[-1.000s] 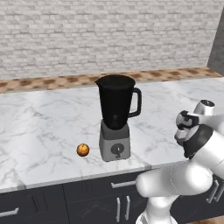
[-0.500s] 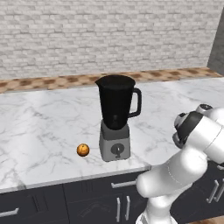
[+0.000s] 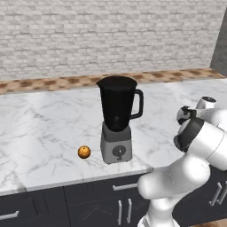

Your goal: Open the blender lid, put the orange in the blender, close the lid, and start the blender.

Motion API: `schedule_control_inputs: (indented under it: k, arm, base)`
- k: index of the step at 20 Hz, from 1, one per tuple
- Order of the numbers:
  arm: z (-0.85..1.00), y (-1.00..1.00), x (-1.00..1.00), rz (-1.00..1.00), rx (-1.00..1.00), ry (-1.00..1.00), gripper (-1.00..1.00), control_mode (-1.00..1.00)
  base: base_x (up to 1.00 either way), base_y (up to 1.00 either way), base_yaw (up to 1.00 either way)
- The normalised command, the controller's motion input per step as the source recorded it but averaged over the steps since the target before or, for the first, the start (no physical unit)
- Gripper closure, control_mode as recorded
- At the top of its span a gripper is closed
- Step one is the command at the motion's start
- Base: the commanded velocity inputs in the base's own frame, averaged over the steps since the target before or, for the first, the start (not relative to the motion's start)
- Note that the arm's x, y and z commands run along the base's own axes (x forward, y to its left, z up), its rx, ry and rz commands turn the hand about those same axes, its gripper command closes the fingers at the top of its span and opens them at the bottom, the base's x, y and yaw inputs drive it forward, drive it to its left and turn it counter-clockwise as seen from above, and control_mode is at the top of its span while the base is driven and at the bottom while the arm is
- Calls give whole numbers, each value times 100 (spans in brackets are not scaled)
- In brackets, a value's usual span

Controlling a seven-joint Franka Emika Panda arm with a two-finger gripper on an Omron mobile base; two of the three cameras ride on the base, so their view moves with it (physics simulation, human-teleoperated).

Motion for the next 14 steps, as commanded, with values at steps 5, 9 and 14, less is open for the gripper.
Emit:
schedule_control_inputs:
  k: [5, 9, 14]
  arm:
    - [94, 40, 0, 0, -5, 1, -100, -100]
    - [91, 61, -1, 0, -7, 0, -100, -100]
    - [66, 84, -31, 0, -4, 0, -100, -100]
  base:
    - [0, 0, 0]
    - [0, 0, 0]
    - [0, 0, 0]
